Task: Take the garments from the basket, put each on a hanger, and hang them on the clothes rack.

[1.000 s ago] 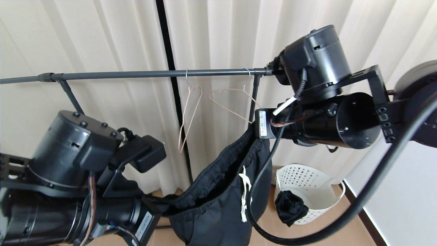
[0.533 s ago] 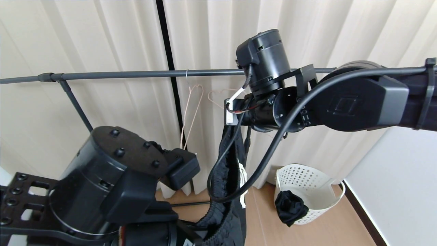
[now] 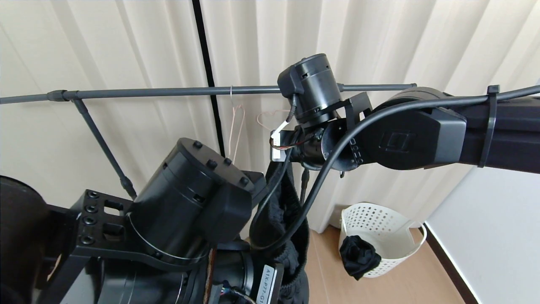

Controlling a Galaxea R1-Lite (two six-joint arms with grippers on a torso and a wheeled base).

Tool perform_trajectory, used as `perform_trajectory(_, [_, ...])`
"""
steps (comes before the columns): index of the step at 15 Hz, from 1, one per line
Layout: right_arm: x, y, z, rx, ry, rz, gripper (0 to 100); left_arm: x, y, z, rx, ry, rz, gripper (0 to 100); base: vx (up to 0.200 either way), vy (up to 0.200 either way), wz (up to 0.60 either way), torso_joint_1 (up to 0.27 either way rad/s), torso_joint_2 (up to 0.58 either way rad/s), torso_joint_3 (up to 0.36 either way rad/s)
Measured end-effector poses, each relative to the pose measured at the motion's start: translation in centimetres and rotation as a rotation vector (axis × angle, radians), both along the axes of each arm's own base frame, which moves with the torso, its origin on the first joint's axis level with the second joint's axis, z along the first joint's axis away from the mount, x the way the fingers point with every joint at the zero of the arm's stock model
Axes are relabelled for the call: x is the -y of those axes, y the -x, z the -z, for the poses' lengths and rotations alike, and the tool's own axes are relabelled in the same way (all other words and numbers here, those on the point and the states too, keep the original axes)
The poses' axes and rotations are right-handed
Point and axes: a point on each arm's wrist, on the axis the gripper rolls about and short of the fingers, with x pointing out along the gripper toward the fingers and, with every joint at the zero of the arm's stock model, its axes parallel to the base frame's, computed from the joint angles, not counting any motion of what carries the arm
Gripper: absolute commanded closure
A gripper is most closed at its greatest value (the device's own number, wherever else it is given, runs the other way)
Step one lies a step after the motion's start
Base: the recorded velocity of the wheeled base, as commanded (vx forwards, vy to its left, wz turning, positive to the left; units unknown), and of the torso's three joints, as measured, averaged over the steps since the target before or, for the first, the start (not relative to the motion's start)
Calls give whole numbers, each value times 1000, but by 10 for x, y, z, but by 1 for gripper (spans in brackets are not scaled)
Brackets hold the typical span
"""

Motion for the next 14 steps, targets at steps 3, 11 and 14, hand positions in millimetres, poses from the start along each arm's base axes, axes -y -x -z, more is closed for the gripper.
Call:
perform_trajectory(3, [18, -4, -2, -7, 6, 37, 100, -17, -16, 8, -1, -35, -102, 100, 0, 0, 0, 0, 0, 0])
perform_trajectory(11, [81, 38, -3, -64, 69, 95, 100, -53, -72, 3, 89, -55, -319, 100, 0, 0, 0, 0, 0, 0])
perform_trajectory(14, [102, 69, -5, -67, 91, 86, 100, -50, -89, -5, 136, -38, -329, 100, 0, 0, 0, 0, 0, 0])
